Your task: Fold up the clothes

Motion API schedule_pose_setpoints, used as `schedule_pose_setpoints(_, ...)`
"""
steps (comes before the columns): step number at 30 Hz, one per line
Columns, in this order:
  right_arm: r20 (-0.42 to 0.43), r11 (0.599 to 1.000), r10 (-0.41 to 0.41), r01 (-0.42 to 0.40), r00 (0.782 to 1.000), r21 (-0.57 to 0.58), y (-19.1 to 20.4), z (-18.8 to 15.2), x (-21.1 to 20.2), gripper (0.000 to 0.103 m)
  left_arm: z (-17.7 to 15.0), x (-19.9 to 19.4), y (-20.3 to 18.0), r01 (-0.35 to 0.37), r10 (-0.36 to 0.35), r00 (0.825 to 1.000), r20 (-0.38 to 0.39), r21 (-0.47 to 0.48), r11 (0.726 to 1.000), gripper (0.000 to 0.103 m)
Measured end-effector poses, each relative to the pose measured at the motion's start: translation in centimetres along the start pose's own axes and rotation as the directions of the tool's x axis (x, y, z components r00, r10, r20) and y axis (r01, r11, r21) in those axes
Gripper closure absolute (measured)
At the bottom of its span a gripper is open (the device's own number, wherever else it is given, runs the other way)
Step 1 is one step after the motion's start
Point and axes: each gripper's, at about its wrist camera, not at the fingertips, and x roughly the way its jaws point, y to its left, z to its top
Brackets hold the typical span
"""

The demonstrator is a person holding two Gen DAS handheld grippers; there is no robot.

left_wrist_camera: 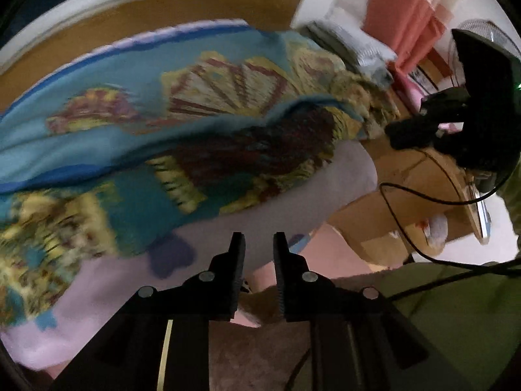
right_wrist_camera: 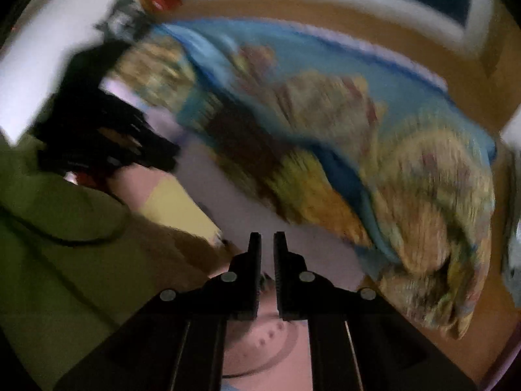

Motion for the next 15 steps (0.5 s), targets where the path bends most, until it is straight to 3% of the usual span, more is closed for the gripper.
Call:
schedule_pose_setpoints(3, 0.119, 1.0, -0.019, 0.019, 0.993, 0.002, -0.4, 2.6, 0.0, 0.075, -0.4, -2.2, 2.4, -0.053, 0.055, 0.997, 0.054, -0.048, 0.997, 0.083)
schedule_pose_setpoints(4, 0.13, 1.0, -0.03, 0.031, 0.991, -0.004, -0.2, 3.4, 1.0, 0.073, -0.6, -2.8, 3.4, -0.071, 0.075, 0.995, 0.065, -0.063, 0.995, 0.083)
schedule_pose_setpoints(8, 0.122, 0.999, -0.043, 0.047, 0.992, -0.026, 1.1, 5.5, 5.8, 0.073, -0.7, -4.3, 7.8, -0.113, 0.124, 0.987, 0.098, -0.109, 0.988, 0.083)
schedule_pose_setpoints(10, 0.133, 0.999, -0.037, 0.041, 0.99, -0.028, 2.1, 6.4, 7.5, 0.079, -0.5, -4.4, 10.2, -0.125, 0.138, 0.985, 0.105, -0.124, 0.984, 0.083)
schedule_pose_setpoints(15, 0.102, 0.999, 0.003, 0.002, 0.995, -0.051, 4.9, 10.2, 12.9, 0.086, 0.0, -3.9, 15.6, -0.069, 0.084, 0.991, 0.101, -0.143, 0.987, 0.083)
